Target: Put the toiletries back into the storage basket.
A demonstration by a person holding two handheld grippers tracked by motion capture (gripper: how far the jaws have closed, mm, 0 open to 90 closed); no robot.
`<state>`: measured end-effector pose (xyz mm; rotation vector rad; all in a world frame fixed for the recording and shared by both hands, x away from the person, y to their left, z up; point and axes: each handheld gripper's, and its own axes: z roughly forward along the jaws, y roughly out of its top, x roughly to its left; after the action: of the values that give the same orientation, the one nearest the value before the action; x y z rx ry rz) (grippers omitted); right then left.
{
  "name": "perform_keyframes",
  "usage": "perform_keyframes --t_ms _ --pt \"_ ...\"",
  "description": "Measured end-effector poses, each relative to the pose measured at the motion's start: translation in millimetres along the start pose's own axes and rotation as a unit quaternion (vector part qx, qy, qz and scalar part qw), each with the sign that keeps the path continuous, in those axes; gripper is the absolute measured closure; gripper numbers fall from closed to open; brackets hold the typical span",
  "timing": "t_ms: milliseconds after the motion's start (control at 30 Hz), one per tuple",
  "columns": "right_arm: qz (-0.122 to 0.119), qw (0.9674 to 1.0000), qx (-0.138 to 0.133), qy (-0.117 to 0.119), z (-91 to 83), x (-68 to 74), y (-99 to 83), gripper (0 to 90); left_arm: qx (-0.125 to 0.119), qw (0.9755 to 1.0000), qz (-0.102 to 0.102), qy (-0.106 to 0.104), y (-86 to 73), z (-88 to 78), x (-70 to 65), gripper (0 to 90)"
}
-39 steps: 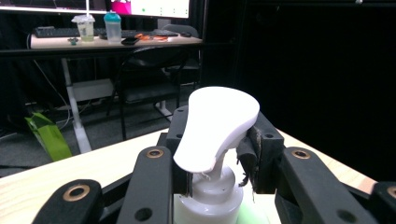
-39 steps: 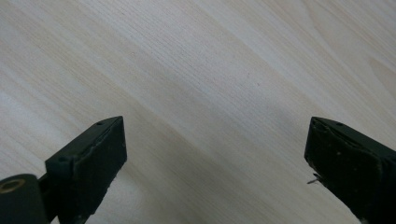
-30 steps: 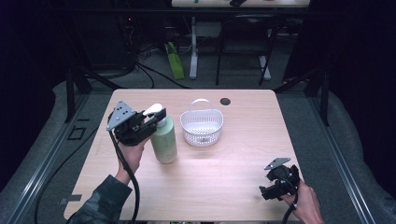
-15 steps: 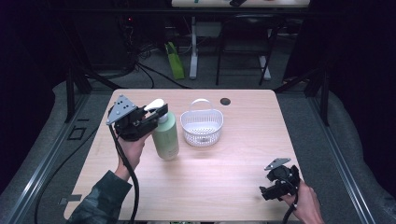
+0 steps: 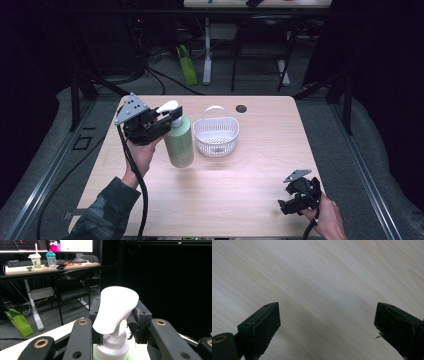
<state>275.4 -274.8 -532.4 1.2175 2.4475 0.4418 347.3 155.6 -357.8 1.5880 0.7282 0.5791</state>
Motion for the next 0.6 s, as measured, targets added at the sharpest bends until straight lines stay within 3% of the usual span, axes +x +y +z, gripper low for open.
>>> perform_keyframes --t_ms 600 --pt "0.0 1.0 0.0 0.001 0.1 0.4 0.3 6.2 -0.002 0.9999 0.012 -0.005 21.8 0.4 -0.5 67.3"
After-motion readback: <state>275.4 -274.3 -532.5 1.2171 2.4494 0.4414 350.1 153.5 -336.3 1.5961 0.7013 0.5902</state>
